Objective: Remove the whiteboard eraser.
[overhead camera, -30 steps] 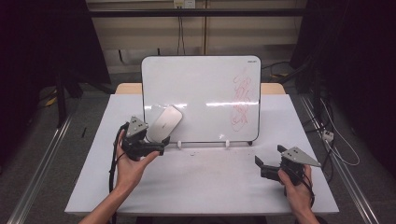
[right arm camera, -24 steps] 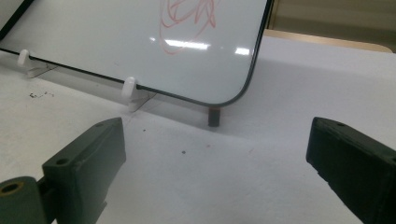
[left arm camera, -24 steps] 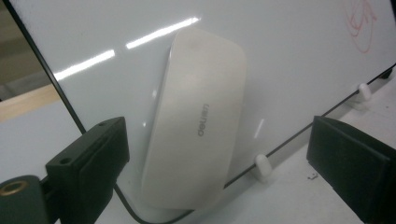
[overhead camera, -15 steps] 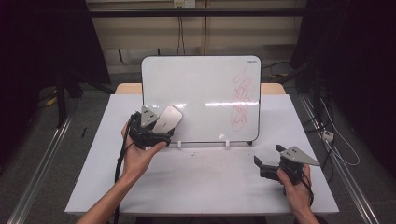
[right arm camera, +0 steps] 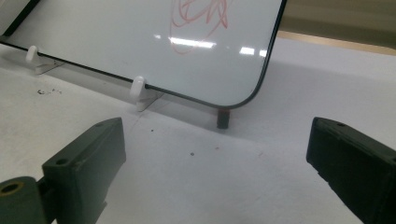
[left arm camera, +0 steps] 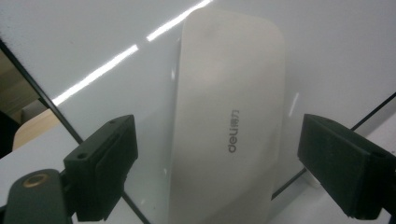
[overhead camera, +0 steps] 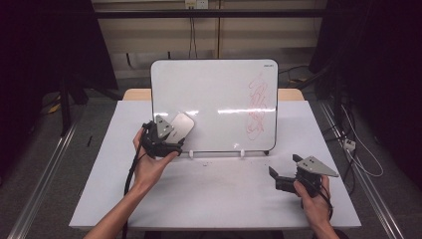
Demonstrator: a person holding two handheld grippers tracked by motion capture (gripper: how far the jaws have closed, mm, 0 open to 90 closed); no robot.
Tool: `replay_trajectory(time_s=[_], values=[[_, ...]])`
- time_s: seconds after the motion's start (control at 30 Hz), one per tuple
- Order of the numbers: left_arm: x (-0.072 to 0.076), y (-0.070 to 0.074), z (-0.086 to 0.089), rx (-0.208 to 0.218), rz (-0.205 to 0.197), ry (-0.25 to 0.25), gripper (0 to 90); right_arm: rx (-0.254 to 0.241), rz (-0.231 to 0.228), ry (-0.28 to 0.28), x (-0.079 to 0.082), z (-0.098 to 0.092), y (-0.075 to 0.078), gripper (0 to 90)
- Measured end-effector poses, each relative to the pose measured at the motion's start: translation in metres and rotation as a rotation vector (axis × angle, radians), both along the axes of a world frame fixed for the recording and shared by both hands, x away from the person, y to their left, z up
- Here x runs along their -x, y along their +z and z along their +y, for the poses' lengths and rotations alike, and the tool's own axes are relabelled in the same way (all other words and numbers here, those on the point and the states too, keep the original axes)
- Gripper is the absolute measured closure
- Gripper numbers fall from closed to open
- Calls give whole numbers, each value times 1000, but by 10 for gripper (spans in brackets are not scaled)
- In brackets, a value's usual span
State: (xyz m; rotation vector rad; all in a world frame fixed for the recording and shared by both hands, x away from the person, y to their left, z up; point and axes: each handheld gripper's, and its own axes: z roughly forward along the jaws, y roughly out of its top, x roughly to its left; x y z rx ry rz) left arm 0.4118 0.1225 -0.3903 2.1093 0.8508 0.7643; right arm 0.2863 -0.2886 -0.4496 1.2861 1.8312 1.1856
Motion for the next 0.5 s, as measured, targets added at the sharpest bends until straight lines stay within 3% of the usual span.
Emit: replay_trajectory(time_s=[0.03,0.2,0.23,0.3,0.37,0.5], values=[[-1,0,-4,0,-14,-1,137,0,2,-1,0,0,0,46],[-4,-5,-15,-29,-7,-7,148,1,3,2,0,0,0,47],[-5,-6,-15,-55,-10,-13,148,1,3,2,0,0,0,46],[-6,-9,-16,-37,2,-6,154,1,5,3,0,-1,0,46],[-5,-9,-17,-67,-15,-2,165,1,5,5,0,-1,-1,47],[-7,-10,-17,-74,-33,11,185,1,6,11,0,0,-1,47]])
